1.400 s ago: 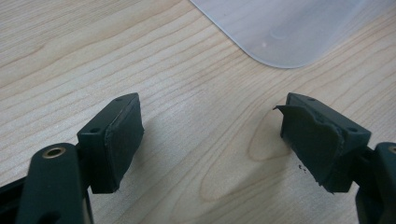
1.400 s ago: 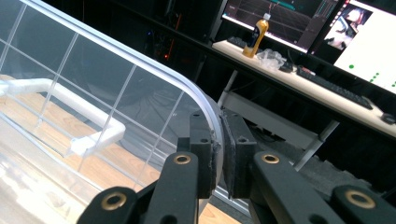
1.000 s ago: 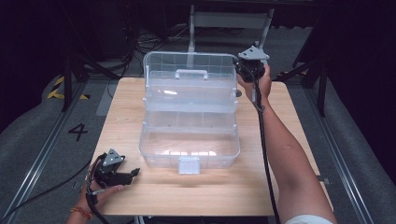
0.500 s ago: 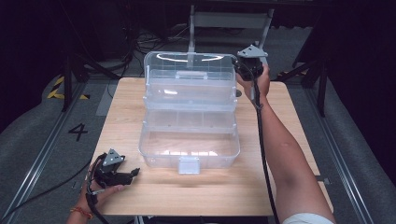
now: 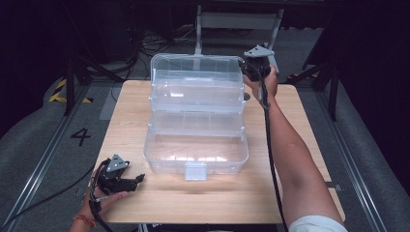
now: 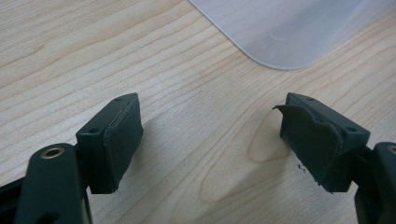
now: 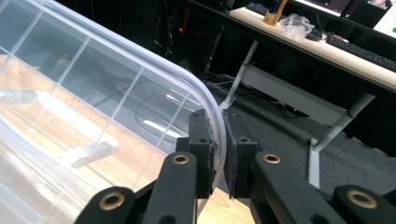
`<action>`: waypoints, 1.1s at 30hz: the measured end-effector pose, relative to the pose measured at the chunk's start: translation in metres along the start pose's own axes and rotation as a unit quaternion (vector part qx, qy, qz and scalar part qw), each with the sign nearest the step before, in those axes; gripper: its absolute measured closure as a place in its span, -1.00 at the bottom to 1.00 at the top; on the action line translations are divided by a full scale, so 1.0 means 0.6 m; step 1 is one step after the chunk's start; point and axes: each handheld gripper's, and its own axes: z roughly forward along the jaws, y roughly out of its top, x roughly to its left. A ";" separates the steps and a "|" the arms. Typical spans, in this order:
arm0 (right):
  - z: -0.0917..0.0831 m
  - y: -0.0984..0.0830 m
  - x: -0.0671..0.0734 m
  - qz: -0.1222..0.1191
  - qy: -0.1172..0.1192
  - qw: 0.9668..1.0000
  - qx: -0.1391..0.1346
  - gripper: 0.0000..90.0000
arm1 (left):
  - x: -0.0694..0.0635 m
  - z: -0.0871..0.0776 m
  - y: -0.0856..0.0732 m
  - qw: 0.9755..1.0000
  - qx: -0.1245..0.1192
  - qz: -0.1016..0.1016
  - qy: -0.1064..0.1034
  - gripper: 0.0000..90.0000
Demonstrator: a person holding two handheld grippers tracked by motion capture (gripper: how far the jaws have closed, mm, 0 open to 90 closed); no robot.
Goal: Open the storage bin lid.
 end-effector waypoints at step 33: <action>0.037 -0.015 -0.006 0.003 0.006 1.000 0.027 0.82 | 0.000 0.000 0.000 1.000 0.001 -0.001 -0.001 -0.52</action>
